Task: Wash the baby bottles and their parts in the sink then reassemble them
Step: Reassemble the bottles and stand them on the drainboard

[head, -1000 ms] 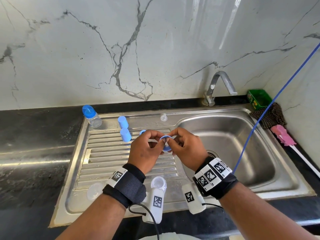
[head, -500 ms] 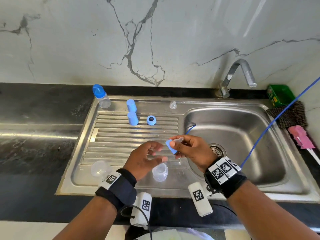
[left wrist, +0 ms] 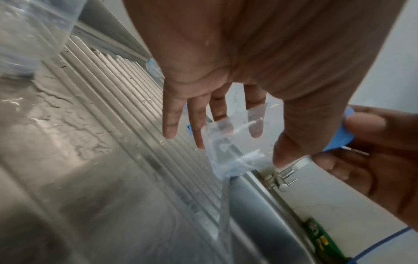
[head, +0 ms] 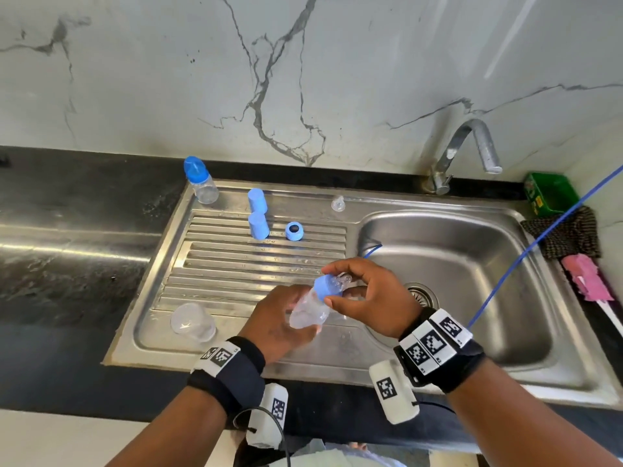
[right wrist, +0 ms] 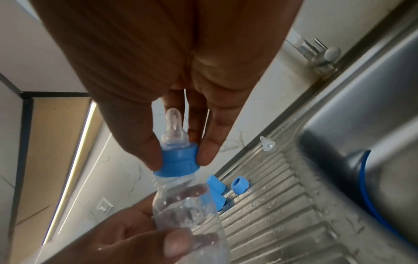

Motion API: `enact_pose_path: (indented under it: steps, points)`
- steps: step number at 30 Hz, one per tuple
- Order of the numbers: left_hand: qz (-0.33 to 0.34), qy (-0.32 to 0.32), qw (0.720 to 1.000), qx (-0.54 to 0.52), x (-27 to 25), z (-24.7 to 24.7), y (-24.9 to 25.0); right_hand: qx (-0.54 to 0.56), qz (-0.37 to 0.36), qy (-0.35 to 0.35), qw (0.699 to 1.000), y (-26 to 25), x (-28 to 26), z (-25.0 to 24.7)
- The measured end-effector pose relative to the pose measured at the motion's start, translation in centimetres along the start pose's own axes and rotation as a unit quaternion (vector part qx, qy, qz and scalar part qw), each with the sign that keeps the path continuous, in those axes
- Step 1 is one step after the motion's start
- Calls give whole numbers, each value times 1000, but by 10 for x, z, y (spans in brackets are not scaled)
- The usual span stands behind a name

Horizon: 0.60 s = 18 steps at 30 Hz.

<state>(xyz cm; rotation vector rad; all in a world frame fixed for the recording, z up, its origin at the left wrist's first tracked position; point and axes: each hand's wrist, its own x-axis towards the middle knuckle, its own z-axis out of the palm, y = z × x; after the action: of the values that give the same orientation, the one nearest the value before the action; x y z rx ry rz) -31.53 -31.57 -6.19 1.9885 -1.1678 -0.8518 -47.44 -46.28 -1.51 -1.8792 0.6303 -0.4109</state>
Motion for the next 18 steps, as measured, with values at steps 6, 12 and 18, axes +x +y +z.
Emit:
enact_pose_path:
  steps: [6, 12, 18]
  points:
    - [90, 58, 994, 4, 11, -17, 31, -37, -57, 1, 998, -15, -2, -22]
    - [144, 31, 987, 56, 24, -26, 41, -84, -23, 36, 996, -12, -6, -34]
    - [216, 0, 974, 74, 33, -34, 61, 49, 93, 69, 992, -23, -6, -28]
